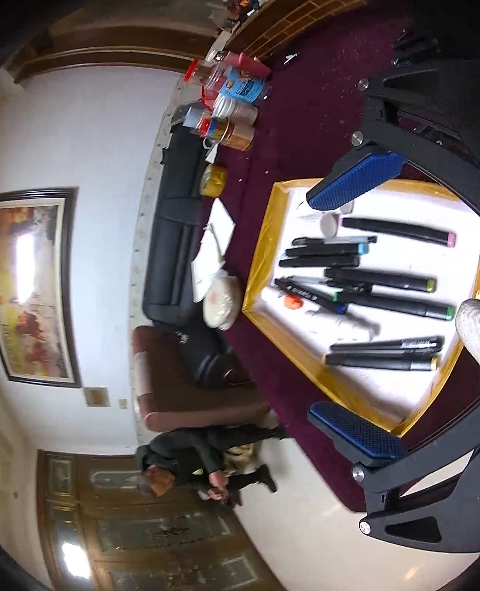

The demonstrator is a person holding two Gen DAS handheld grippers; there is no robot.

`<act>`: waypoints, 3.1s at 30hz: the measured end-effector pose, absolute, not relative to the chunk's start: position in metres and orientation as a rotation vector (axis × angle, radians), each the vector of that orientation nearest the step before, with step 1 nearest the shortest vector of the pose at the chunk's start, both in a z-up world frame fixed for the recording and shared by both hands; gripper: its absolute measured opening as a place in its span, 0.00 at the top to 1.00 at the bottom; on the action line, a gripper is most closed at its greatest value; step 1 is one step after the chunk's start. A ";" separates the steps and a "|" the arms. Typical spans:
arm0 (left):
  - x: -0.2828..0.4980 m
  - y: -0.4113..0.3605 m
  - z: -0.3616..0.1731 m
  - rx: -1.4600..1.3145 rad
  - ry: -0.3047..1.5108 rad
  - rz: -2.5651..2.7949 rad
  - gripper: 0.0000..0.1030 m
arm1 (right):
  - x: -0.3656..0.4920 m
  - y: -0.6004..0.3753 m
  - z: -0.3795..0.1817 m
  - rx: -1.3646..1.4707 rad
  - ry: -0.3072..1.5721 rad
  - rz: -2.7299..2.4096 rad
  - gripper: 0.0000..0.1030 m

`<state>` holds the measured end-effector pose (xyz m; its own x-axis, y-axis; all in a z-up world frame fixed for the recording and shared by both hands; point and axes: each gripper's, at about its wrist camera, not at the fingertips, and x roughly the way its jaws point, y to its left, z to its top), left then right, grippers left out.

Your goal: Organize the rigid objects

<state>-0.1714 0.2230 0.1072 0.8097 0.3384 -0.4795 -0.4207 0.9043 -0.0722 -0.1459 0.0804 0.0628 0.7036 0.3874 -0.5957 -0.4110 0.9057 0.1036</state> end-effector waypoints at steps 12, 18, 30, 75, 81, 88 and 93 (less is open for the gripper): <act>-0.155 0.240 0.083 -0.225 0.602 0.414 0.00 | -0.143 0.096 0.053 -0.079 0.685 0.470 0.33; -0.151 0.247 0.076 -0.241 0.628 0.396 0.00 | -0.141 0.105 0.049 -0.092 0.699 0.477 0.33; -0.145 0.253 0.067 -0.257 0.668 0.369 0.00 | -0.144 0.116 0.046 -0.123 0.718 0.474 0.33; -0.140 0.250 0.053 -0.279 0.740 0.311 0.00 | -0.140 0.116 0.038 -0.136 0.764 0.442 0.33; -0.139 0.250 0.052 -0.286 0.747 0.305 0.00 | -0.141 0.117 0.036 -0.140 0.766 0.445 0.33; -0.139 0.252 0.051 -0.290 0.751 0.300 0.00 | -0.141 0.118 0.035 -0.143 0.768 0.448 0.33; -0.138 0.253 0.050 -0.297 0.756 0.298 0.00 | -0.141 0.118 0.036 -0.145 0.771 0.449 0.33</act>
